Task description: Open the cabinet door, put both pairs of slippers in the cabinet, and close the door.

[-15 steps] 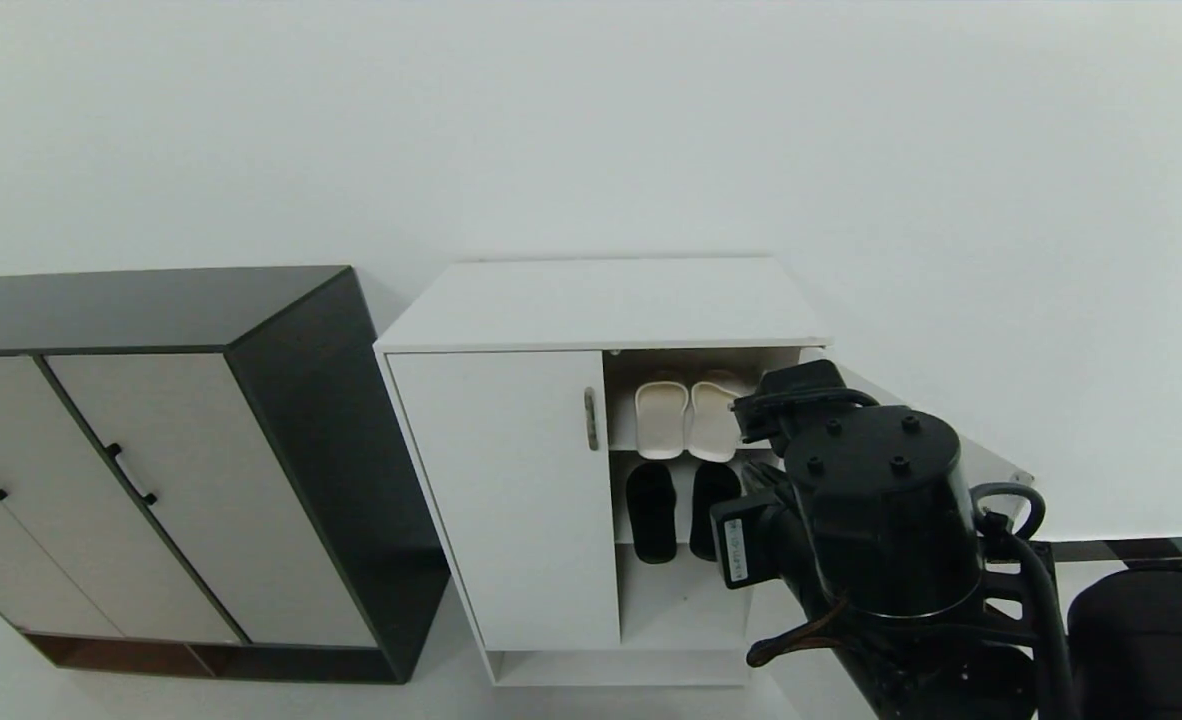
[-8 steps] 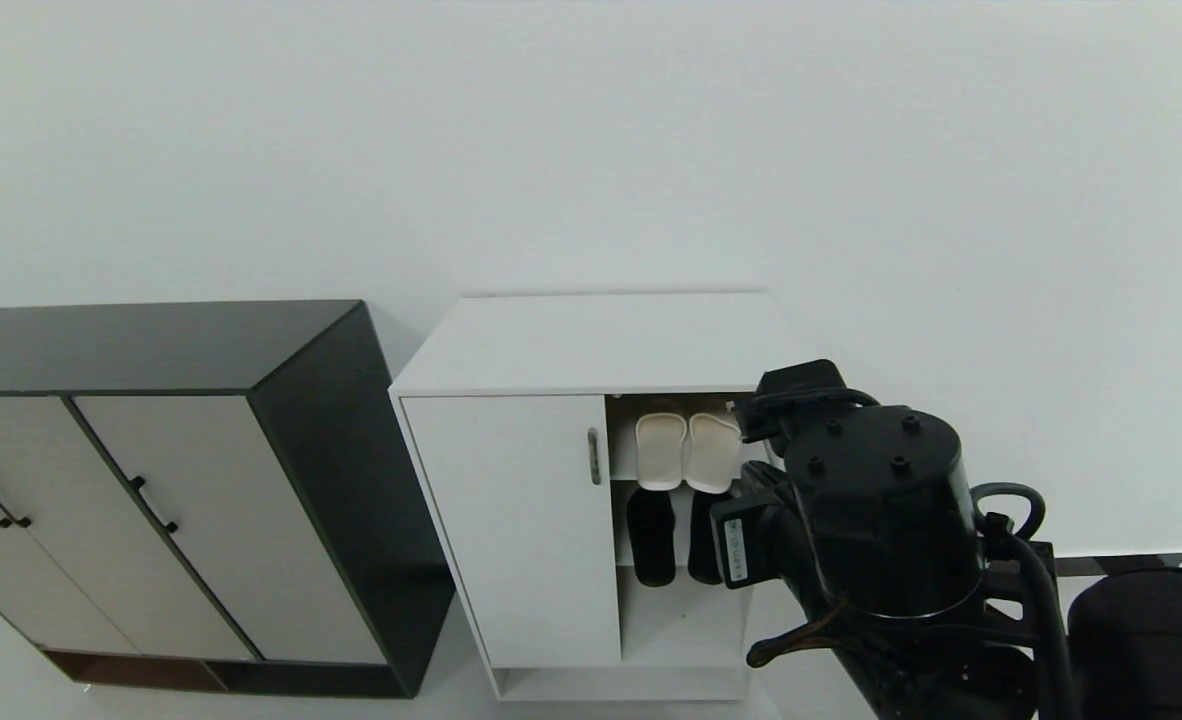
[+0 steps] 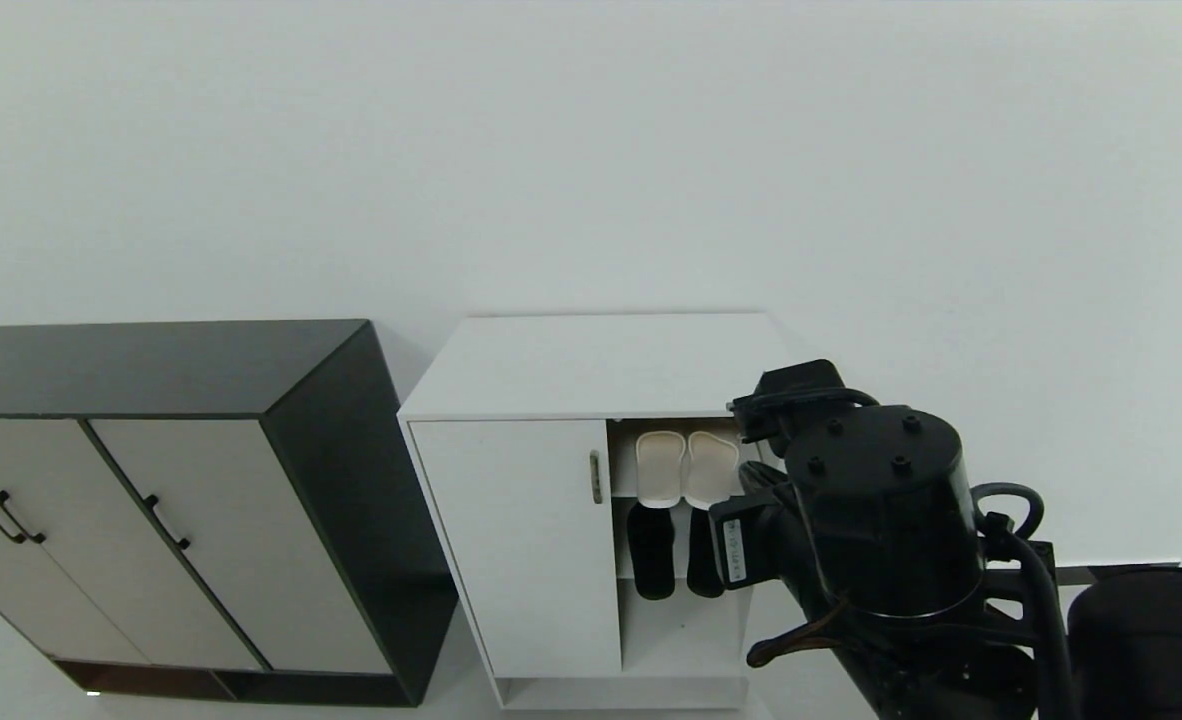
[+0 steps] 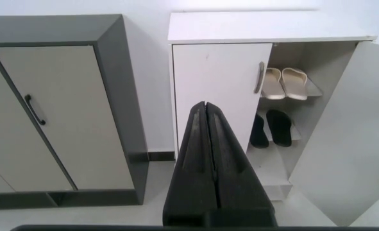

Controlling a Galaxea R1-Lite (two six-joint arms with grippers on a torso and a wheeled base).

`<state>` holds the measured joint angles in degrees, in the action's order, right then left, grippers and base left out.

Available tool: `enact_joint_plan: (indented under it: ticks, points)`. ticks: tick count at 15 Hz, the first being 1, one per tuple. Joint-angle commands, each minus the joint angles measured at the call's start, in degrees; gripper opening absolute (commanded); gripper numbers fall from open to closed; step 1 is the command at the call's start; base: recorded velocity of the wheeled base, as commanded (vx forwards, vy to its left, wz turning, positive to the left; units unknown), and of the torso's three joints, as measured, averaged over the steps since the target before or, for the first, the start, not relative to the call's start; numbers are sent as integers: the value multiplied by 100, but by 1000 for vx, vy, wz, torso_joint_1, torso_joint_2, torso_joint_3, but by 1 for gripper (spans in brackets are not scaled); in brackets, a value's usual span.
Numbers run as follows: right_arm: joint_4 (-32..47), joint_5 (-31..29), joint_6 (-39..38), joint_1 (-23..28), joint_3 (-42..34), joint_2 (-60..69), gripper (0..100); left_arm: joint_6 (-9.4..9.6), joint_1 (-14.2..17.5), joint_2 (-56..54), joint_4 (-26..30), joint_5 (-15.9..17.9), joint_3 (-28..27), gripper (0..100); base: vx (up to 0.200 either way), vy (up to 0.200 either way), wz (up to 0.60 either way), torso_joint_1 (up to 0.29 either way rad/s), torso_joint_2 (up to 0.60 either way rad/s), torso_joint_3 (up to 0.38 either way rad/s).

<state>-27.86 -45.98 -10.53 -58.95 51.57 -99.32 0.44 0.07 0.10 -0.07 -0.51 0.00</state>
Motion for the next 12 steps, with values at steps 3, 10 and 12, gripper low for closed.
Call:
enact_joint_plan:
  ticks: [3,10,12]
  points:
    - [-9,107,-10,7,-68,0,0,0,1,-1,-1,-2,0,0,0,0,0,0,0,0]
    - [-343,476,-1,341,-164,-193,0,0,10,-10,-1,-2,0,0,0,0,-86,0,0,1]
    - [-352,476,25,367,-147,-272,0,0,10,-1,-1,-2,0,0,0,0,-600,0,0,2]
